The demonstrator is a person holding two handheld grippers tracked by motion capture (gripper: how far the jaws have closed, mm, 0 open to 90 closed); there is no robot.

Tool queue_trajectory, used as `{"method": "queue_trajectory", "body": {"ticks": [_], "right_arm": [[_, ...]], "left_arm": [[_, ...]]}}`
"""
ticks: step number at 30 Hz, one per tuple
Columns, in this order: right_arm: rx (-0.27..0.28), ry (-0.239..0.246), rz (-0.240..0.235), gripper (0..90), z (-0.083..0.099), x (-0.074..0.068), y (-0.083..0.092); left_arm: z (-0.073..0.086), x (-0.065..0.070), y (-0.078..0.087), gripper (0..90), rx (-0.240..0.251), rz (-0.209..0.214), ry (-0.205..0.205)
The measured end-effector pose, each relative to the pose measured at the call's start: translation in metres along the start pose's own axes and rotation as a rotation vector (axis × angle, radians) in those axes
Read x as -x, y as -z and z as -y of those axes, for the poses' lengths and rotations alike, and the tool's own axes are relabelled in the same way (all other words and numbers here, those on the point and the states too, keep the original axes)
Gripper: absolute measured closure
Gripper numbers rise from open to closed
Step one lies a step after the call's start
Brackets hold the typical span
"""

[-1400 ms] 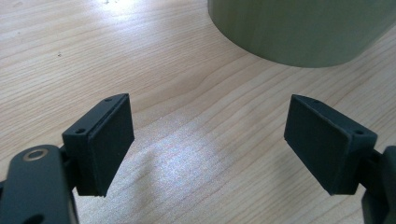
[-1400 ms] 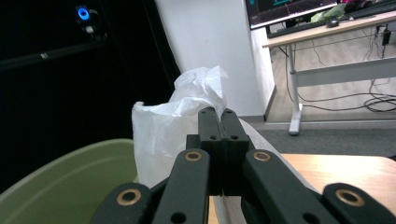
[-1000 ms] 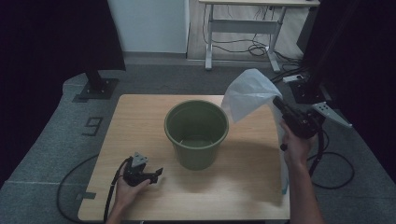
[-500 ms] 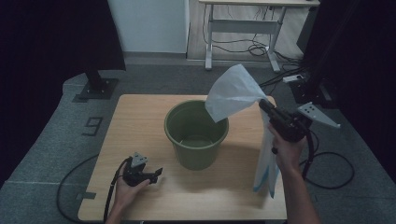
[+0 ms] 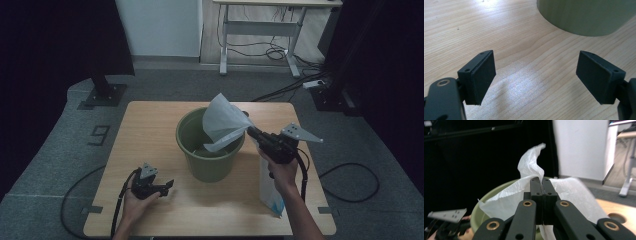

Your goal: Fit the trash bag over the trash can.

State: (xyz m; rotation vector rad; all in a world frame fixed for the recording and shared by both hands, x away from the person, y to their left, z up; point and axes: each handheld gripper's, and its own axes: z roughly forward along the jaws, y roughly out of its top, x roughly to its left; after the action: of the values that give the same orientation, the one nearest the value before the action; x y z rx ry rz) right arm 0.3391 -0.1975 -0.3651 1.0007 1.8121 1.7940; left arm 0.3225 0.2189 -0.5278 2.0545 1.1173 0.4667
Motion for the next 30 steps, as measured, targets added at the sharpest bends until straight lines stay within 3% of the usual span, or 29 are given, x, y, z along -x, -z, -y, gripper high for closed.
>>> {"method": "queue_trajectory", "body": {"ticks": [6,14,17,19,24,27,30], "right_arm": [[-0.064,-0.010,-0.024,87.7,0.021,-0.005,-0.015],[-0.125,0.015,-0.044,82.2,0.037,-0.010,-0.025],[-0.129,0.023,-0.054,68.0,0.040,-0.010,-0.024],[-0.105,0.015,-0.059,59.1,0.039,-0.012,-0.019],[-0.049,0.041,0.005,38.0,0.038,-0.016,0.005],[-0.037,0.042,0.031,31.9,0.044,-0.014,0.018],[-0.065,0.056,0.068,27.8,0.057,-0.009,0.029]], "left_arm": [[0.000,0.000,-0.001,16.0,-0.002,0.003,-0.004],[0.000,0.001,-0.001,16.0,0.000,0.002,-0.001],[0.000,0.001,-0.001,16.0,-0.001,0.002,-0.002],[0.000,0.000,0.000,16.0,-0.002,0.002,-0.003],[0.001,0.000,0.000,16.4,0.002,-0.004,0.001],[0.001,0.000,0.001,16.4,0.002,-0.004,-0.001],[0.001,0.001,0.000,16.4,-0.002,-0.003,-0.002]]}}
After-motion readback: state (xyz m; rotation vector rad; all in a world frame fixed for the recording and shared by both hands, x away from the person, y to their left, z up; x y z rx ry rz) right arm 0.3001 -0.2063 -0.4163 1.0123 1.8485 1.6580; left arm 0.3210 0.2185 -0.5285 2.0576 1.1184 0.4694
